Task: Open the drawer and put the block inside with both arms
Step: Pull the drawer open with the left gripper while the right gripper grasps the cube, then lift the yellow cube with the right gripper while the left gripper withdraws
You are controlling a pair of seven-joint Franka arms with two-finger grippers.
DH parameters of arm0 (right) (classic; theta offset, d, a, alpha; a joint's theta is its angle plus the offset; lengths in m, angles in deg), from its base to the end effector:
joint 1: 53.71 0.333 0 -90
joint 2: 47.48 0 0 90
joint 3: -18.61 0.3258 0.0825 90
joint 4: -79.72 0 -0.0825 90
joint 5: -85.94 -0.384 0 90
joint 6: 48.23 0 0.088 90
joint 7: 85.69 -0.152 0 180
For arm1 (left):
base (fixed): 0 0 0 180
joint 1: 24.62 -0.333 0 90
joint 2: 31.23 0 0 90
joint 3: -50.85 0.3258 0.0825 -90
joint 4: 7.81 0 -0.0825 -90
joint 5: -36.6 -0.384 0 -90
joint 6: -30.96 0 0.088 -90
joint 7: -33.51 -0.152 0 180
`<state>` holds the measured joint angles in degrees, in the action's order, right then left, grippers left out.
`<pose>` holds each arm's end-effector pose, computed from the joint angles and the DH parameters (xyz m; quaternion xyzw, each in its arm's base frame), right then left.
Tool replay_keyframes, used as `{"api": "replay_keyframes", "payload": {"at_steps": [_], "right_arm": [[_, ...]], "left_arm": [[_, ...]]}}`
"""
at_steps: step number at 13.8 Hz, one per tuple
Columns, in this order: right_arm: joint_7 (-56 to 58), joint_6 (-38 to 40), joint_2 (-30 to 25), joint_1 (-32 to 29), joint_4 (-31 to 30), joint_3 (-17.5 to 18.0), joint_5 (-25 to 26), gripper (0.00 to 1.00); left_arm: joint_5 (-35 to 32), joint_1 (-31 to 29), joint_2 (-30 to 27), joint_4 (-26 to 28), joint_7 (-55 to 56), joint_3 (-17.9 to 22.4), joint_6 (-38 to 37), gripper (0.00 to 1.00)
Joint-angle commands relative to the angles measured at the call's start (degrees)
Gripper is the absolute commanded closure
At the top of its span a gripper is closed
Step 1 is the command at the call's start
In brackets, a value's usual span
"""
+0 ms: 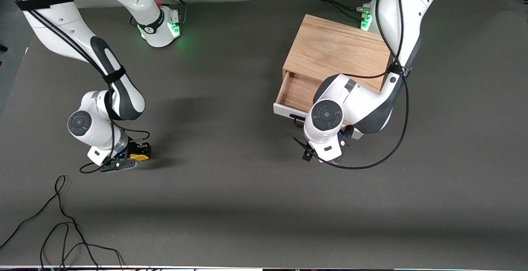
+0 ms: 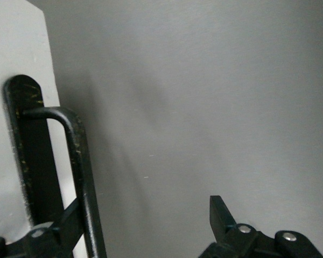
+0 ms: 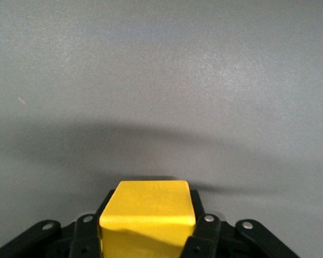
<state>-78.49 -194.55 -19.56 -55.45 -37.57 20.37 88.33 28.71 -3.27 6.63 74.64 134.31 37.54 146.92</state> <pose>0.6033 0.0000 0.1638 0.9969 0.0783 0.0096 0.0052 0.6098 -0.3749 0.2677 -0.8432 -0.5367 0.0207 0.0226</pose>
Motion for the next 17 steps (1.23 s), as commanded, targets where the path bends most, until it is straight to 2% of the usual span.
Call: {"api": "replay_keyframes", "payload": {"at_steps": [1,3,5,7,9,12,14,17], "right_arm": [[-0.1,7.6,-3.5,0.5,3.0,-0.1,0.4,0.76],[-0.8,14.7,-5.2,1.0,7.1,0.2,-0.1,0.76],[-3.3,24.5,-5.7,2.4,14.1,0.2,-0.2,0.76],[-7.2,34.7,-5.5,4.5,22.4,0.2,-0.3,0.76],[-13.8,42.9,-4.9,7.9,30.9,0.4,-1.2,0.76],[-23.8,54.2,-3.8,14.0,42.4,0.8,-2.3,0.76],[-28.0,60.9,-2.4,15.7,50.2,3.7,-4.3,0.76],[-42.3,63.3,0.5,15.7,58.5,12.9,-4.9,0.76]], "left_arm": [[-2.0,0.4,1.7,-4.7,0.5,0.3,1.2,0.0],[-2.0,0.4,1.3,-5.3,0.5,0.3,0.2,0.0],[-2.0,0.4,-0.5,-5.5,0.5,0.3,-1.8,0.0],[-2.0,-0.1,-1.2,-10.7,-0.4,0.2,-8.3,0.0],[-1.5,-2.4,-2.9,-15.2,-6.9,0.1,-16.3,0.0],[2.8,-9.2,-9.4,-14.6,-23.7,0.0,-25.7,0.0],[5.2,-14.6,-13.1,-13.9,-34.6,0.0,-30.1,0.0],[7.4,-22.4,-18.3,-10.8,-50.9,0.0,-34.8,0.0]]}}
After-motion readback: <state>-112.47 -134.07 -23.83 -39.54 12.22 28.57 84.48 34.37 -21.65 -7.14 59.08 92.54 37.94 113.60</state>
